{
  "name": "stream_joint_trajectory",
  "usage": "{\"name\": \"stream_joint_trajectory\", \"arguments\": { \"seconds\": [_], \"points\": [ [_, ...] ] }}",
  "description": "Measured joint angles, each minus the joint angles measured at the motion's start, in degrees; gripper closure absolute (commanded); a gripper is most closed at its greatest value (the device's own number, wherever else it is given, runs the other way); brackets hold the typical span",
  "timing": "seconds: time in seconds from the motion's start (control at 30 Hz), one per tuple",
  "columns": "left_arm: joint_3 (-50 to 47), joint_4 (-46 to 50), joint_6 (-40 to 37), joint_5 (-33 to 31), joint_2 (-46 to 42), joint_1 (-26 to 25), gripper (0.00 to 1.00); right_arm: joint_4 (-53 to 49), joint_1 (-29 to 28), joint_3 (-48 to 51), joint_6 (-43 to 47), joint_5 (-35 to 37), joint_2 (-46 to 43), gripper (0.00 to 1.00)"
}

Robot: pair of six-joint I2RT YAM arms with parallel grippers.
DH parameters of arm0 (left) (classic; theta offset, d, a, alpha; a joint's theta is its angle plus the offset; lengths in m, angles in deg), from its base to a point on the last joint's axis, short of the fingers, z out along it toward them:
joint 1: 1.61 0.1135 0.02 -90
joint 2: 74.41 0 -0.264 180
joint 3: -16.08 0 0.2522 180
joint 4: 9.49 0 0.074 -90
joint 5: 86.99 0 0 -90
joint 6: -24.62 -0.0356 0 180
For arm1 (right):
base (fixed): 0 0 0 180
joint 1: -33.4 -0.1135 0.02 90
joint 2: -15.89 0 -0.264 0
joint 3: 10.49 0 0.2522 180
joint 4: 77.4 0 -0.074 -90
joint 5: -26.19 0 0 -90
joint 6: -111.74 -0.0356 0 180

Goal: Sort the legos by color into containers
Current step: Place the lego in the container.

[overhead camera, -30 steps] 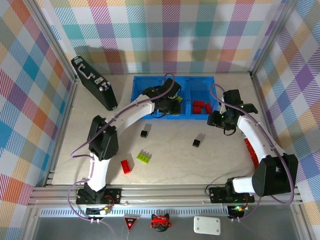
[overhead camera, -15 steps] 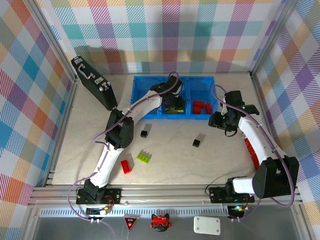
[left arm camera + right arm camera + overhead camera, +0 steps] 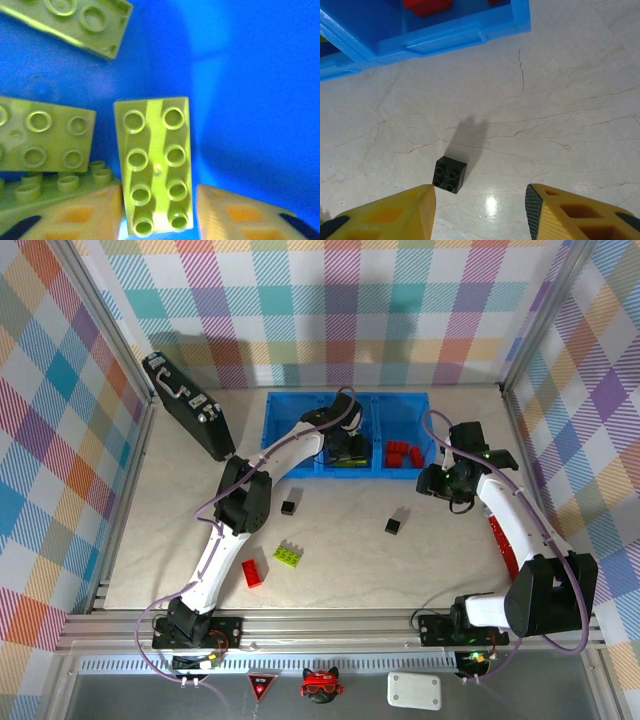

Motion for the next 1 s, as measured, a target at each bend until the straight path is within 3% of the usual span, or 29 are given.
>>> {"name": "stream_joint_trajectory", "arguments": {
  "seconds": [0.1, 0.4, 0.73, 1.0],
  "points": [
    [0.0, -0.2, 0.0, 0.0, 0.0, 0.2, 0.44, 0.0, 0.0, 0.2, 0.0, -0.4, 0.0, 0.48],
    [-2.0, -1.0, 0.0, -0.7, -2.2, 0.2, 0.43, 0.2, 0.0, 0.2, -0.2, -1.4, 0.0, 0.48],
    [-10.5, -1.8, -1.2, -5.2, -17.6, -1.8, 0.45, 0.7, 0.1, 2.6, -1.3, -4.1, -1.0, 0.50],
    [-25.6, -6.2, -1.8, -7.4, -32.0, -2.3, 0.46, 2.1, -3.5, 5.0, -3.9, -3.9, -1.7, 0.50]
  ]
}}
